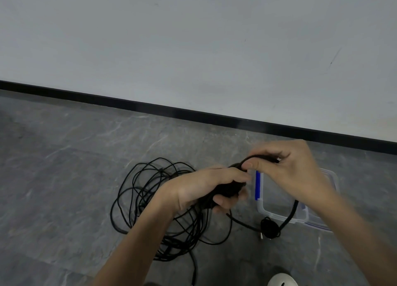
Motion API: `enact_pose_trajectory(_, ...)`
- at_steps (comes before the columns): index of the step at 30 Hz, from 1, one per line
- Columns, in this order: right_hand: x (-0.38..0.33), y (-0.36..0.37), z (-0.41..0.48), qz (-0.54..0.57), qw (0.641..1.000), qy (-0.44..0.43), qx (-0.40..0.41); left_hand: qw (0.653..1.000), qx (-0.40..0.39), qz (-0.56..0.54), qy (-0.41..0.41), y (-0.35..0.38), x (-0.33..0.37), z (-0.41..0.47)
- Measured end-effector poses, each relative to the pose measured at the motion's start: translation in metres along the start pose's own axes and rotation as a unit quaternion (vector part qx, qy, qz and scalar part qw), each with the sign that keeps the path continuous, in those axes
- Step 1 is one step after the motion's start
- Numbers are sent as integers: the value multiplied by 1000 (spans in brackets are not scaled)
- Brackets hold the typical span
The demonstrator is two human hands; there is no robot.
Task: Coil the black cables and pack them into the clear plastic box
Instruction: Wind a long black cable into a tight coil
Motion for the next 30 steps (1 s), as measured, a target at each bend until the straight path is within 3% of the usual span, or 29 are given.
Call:
enact_pose_trajectory(4,2,9,0,9,1000,2,-29,998,-45,-37,14,8,4,-1)
enact_pose_trajectory(11,14,11,-1,-18,998,8,-53,966,-142,-173,129,3,22,-8)
enact_pose_trajectory(20,23,38,-2,138,986,86,-26,948,-111,-241,175,-6,28,-8)
enact_pose_trajectory(26,29,50,-9,168,972,151,-57,929,-103,-287,211,-16,31,-11)
enact_pose_trajectory(30,29,64,-13,193,967,164,-37,913,-81,-319,242,-22,35,-14)
Point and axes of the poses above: each hand's wrist, its own z-axis towards the middle knuckle, its own y-axis out of the palm, x = y × z, the point moved 9 cm from there along z, towards the middle knuckle, and after that the axes turned 11 degrees about -y, right-handed, at the moved point
